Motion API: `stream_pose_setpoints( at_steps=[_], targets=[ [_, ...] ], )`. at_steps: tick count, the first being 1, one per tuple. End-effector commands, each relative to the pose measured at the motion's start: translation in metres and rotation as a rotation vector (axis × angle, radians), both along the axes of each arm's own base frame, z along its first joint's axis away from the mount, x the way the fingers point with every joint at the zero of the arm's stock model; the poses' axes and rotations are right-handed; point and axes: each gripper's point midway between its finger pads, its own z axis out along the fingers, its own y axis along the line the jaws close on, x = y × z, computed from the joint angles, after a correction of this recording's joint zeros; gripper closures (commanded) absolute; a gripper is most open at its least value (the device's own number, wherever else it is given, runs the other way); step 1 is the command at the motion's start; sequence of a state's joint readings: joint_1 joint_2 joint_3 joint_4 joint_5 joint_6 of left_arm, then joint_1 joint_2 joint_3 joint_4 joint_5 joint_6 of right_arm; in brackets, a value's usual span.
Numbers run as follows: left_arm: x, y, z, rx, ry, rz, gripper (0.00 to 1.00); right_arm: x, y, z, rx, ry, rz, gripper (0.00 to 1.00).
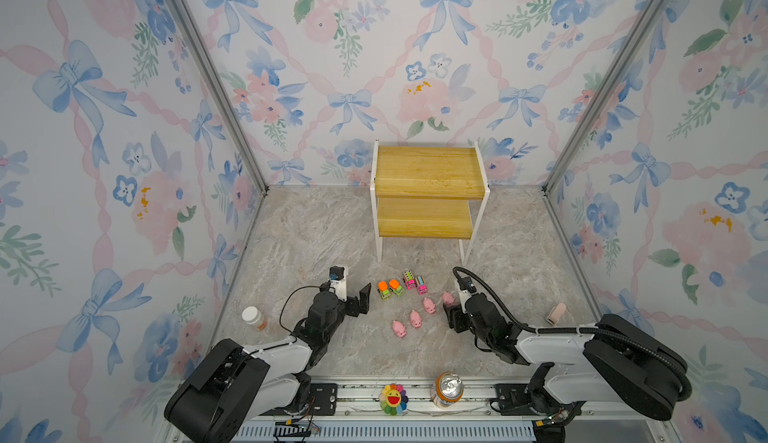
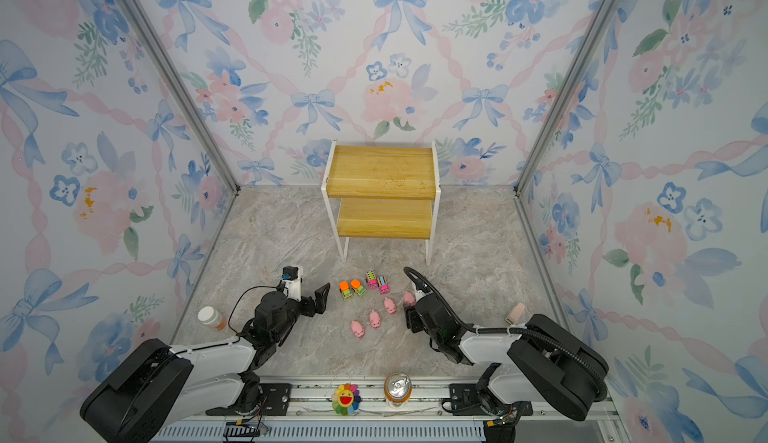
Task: Place and organize the plastic toys onto the shelf
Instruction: 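Lower the right gripper over the nearest pink pig and close on it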
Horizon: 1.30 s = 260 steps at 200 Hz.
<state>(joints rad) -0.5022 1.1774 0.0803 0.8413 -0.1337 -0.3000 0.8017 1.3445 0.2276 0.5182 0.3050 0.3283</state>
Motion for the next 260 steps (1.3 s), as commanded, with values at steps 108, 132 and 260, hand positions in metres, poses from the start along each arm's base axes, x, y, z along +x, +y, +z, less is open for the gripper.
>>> stream_pose_setpoints(
  at_steps=[108, 132, 260],
  targets=[
    [-0.003, -0.002, 0.000, 0.006, -0.009, -0.015, 0.02, -0.001, 0.007, -0.006, -0.006, -0.025, 0.050, 0.49],
    [-0.004, 0.000, -0.001, 0.005, -0.010, -0.010, 0.02, -0.002, 0.009, -0.004, -0.018, -0.021, 0.070, 0.50],
    [-0.006, 0.003, 0.002, -0.008, -0.021, 0.005, 0.02, 0.002, -0.001, 0.006, 0.009, -0.028, 0.080, 0.57]
  ],
)
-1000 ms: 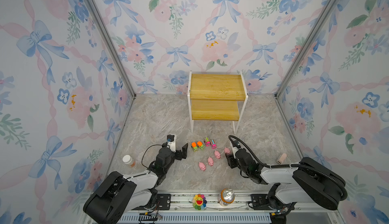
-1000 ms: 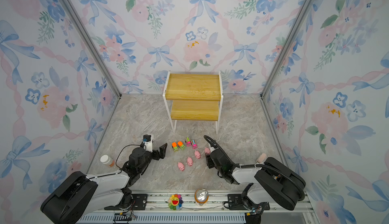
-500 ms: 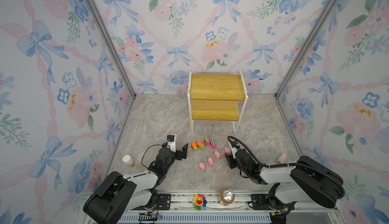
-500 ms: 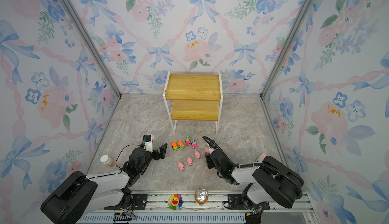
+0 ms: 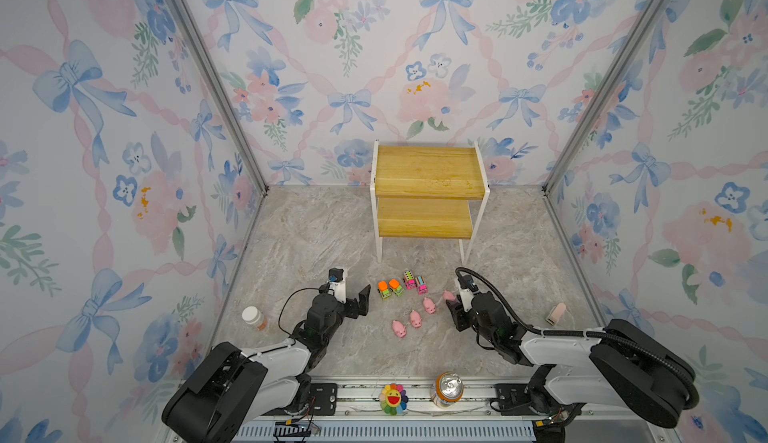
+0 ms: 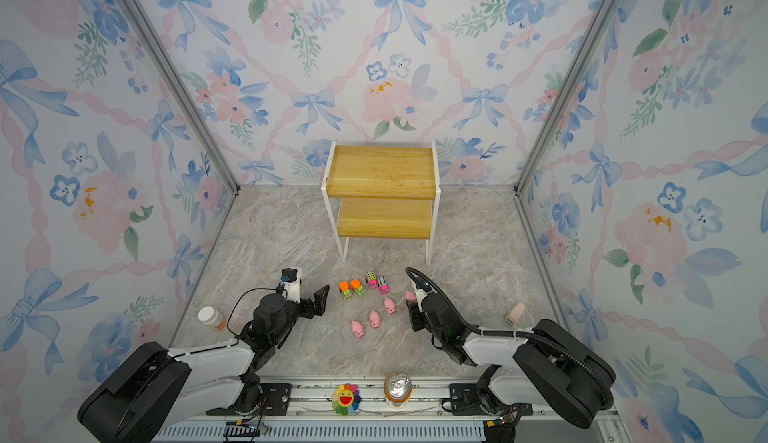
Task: Place and organize the plastic toys onto the shelf
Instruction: 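Lower the right gripper over the nearest pink pig and close on it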
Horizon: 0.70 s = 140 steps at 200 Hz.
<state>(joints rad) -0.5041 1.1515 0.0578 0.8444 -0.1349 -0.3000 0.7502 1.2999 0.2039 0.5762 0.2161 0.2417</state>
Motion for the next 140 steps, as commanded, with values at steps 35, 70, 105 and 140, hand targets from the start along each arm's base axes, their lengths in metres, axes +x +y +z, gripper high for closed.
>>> stream_pose_setpoints(
  at_steps=[35, 70, 105, 140],
  targets=[
    [-0.001, 0.001, 0.001, -0.003, -0.010, 0.004, 0.02, -0.001, -0.004, -0.011, -0.029, 0.029, 0.006, 0.57],
    [-0.001, 0.000, 0.001, 0.000, -0.008, 0.003, 0.02, 0.001, -0.003, -0.016, -0.030, 0.035, 0.004, 0.58],
    [0.000, 0.001, 0.001, 0.000, -0.007, 0.005, 0.02, 0.002, 0.000, -0.019, -0.022, 0.039, 0.011, 0.60],
    [0.000, 0.000, 0.000, 0.002, -0.006, 0.005, 0.02, 0.003, 0.003, -0.019, -0.015, 0.038, 0.022, 0.63]
  ],
)
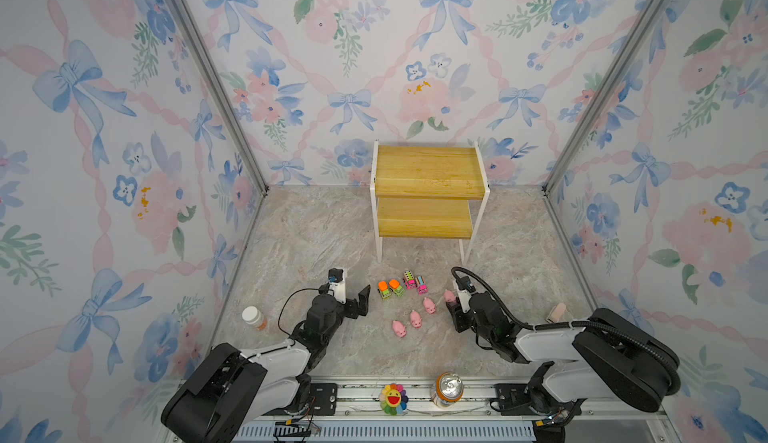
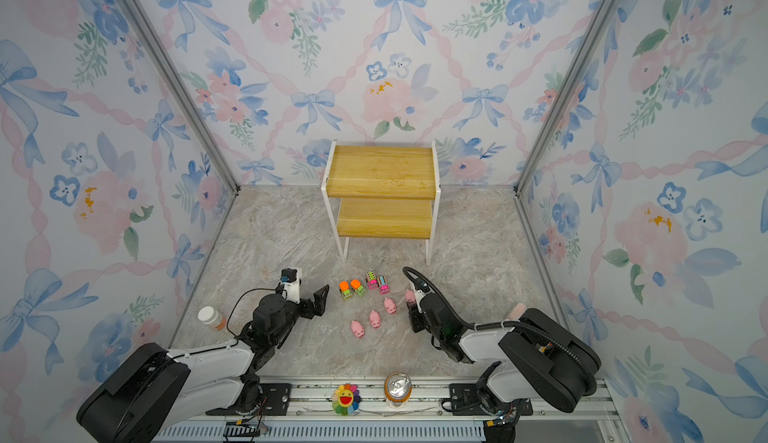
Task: Place and organize the plastic toys onto the shelf
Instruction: 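Lower the right gripper over the nearest pink pig and close on it, then lift the pink pig with the right gripper toward the lower shelf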
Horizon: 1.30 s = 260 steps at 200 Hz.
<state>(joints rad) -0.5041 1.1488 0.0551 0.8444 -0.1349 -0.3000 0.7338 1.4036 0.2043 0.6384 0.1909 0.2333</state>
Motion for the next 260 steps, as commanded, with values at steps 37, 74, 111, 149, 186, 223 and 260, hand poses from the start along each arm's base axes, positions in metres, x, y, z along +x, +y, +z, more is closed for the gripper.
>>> stream_pose_setpoints(
  at_steps=[37, 74, 111, 149, 186, 223, 260],
  targets=[
    [0.001, 0.000, -0.001, 0.003, -0.001, 0.004, 0.02, 0.004, 0.008, -0.002, 0.005, 0.007, 0.025, 0.69],
    [0.001, 0.000, 0.000, 0.002, -0.003, 0.006, 0.02, 0.005, 0.010, -0.003, 0.010, 0.010, 0.028, 0.73],
    [0.001, 0.000, 0.000, 0.002, -0.004, 0.008, 0.02, 0.006, 0.011, 0.000, 0.021, 0.005, 0.027, 0.76],
    [0.001, 0.000, -0.001, 0.003, -0.001, 0.005, 0.02, 0.008, 0.013, 0.014, 0.061, -0.024, 0.015, 0.76],
    [0.001, -0.001, 0.000, 0.004, -0.001, 0.003, 0.02, 0.011, 0.014, 0.028, 0.088, -0.051, 0.006, 0.77],
    [0.001, -0.001, -0.001, 0.005, 0.000, -0.001, 0.02, 0.015, 0.015, 0.051, 0.124, -0.089, -0.008, 0.77],
    [0.003, -0.003, 0.003, 0.004, -0.009, -0.008, 0.02, 0.021, 0.020, 0.099, 0.147, -0.158, 0.001, 0.77]
  ],
)
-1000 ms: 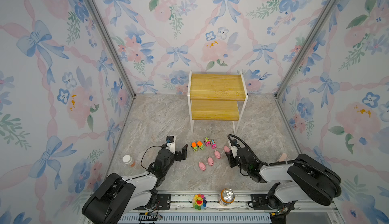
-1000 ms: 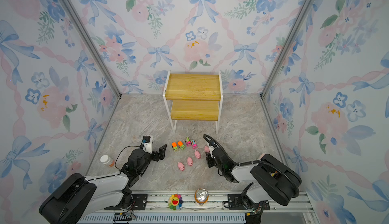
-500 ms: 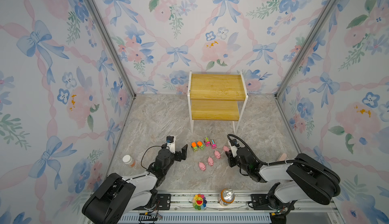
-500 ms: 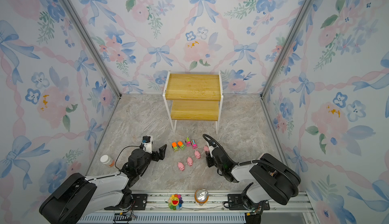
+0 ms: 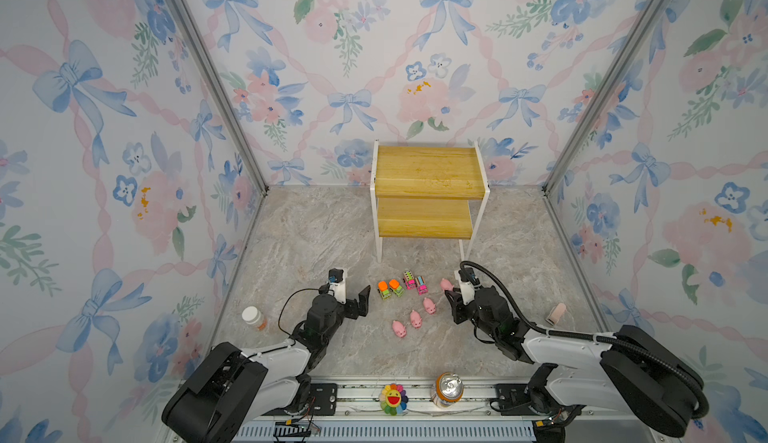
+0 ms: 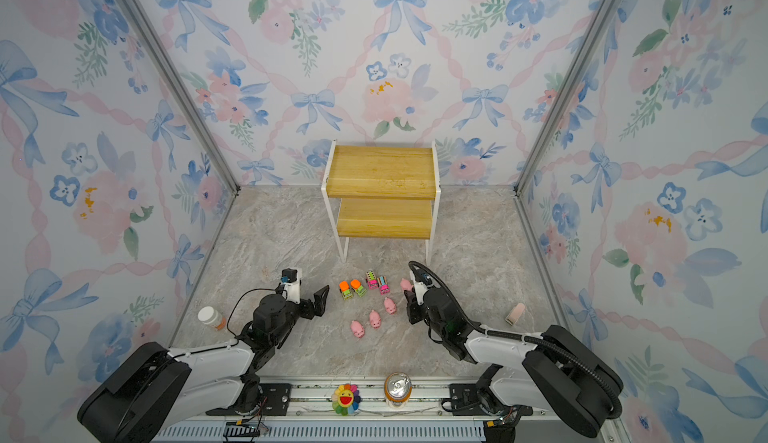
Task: Place and organize the plastic toys onto the shelf
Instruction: 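Lift the pink pig with the right gripper toward the lower shelf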
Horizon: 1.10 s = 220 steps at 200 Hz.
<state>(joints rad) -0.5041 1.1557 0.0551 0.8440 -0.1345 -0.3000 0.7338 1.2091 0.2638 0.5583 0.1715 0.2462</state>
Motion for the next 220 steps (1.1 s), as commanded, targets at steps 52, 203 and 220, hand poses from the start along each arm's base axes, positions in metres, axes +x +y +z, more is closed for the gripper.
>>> stream_pose_setpoints(
  at_steps=[52, 203, 220],
  targets=[
    [0.003, -0.011, 0.009, -0.022, -0.017, -0.045, 0.02, 0.026, 0.004, 0.097, 0.002, -0.132, -0.052, 0.76],
    [0.003, -0.010, 0.010, -0.026, -0.018, -0.039, 0.02, 0.105, -0.016, 0.156, 0.014, -0.200, -0.335, 0.75],
    [0.003, -0.010, 0.010, -0.026, -0.019, -0.038, 0.02, 0.110, -0.017, 0.156, 0.015, -0.195, -0.358, 0.75]
  ],
)
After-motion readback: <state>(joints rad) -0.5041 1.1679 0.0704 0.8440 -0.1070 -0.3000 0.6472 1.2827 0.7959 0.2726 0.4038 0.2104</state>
